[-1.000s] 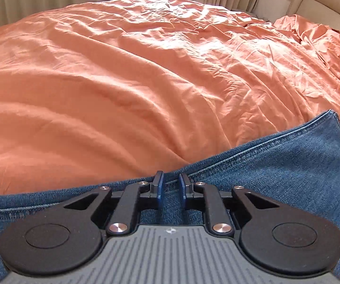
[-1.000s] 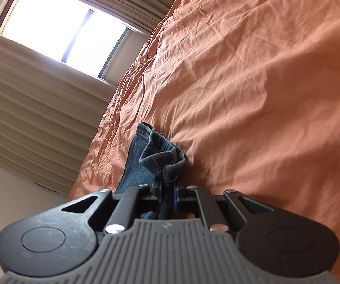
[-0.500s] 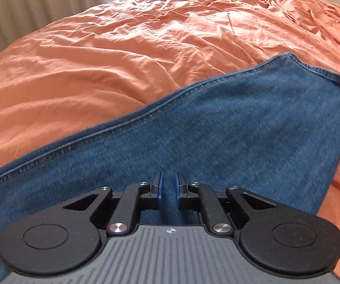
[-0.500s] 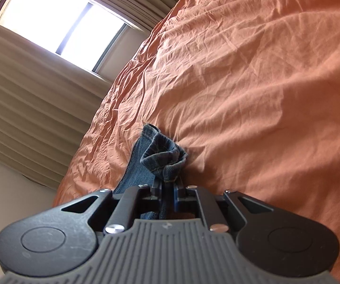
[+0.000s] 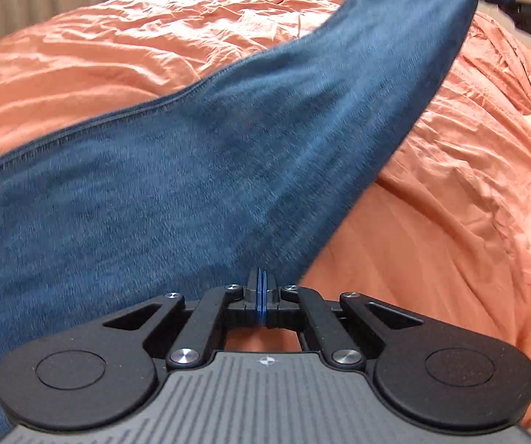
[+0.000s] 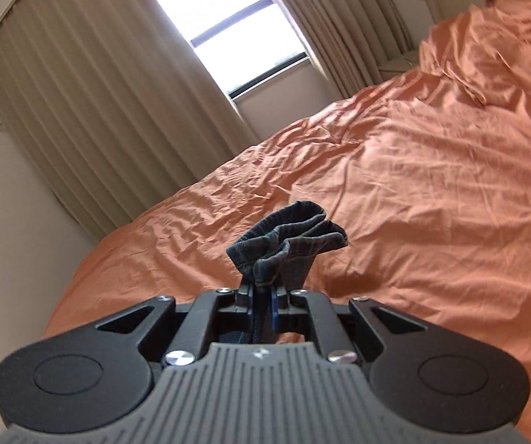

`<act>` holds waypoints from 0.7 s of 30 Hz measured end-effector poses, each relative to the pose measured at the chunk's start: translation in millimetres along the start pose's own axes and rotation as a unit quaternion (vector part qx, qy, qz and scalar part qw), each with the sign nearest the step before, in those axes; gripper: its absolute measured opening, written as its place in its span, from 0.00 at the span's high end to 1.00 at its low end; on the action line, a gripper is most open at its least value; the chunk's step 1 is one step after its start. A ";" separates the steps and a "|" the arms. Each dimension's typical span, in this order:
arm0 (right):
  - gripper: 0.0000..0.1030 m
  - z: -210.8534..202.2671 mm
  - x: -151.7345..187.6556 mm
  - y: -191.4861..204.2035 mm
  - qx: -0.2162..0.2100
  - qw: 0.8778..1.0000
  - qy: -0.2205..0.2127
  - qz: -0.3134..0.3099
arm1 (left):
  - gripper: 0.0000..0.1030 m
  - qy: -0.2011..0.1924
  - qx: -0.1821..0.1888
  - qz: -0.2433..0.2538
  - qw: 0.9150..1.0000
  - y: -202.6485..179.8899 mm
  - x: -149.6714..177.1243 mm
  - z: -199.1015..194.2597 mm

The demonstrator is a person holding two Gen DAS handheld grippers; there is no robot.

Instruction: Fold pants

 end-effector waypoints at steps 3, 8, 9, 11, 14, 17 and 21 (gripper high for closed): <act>0.96 -7.0 -14.8 45.9 -0.003 0.999 -0.009 -0.052 | 0.94 0.011 0.039 -0.026 0.999 12.0 6.9 -16.1; 0.96 -6.1 -26.0 118.7 -0.020 0.995 -0.012 -0.100 | 0.91 -0.025 0.073 -0.057 0.995 48.2 15.4 -73.6; 0.96 -3.9 -26.0 132.3 -0.024 0.994 -0.011 -0.107 | 0.91 -0.033 0.075 -0.064 0.995 57.7 15.5 -84.1; 0.96 2.8 -23.7 162.9 -0.037 0.992 -0.009 -0.117 | 0.91 -0.053 0.073 -0.077 0.993 79.6 14.9 -106.7; 0.96 16.4 -14.3 202.8 -0.055 0.991 -0.003 -0.119 | 0.91 -0.080 0.066 -0.106 0.989 115.7 12.5 -136.5; 0.96 34.3 6.6 241.2 -0.082 0.990 0.009 -0.113 | 0.91 -0.104 0.050 -0.134 0.984 152.1 12.4 -157.8; 0.96 65.1 61.3 291.0 -0.121 0.985 0.050 -0.114 | 0.90 -0.123 0.036 -0.184 0.974 201.9 22.7 -175.9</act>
Point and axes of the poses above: each gripper's, at about its wrist camera, not at the fingertips, and z roughly the way its jaws point, y to its left, x to its underside, the point moved 2 cm from there along z, roughly the way its jaws point, and after that the axes turned 12 degrees about -z, right-handed, at the moved point
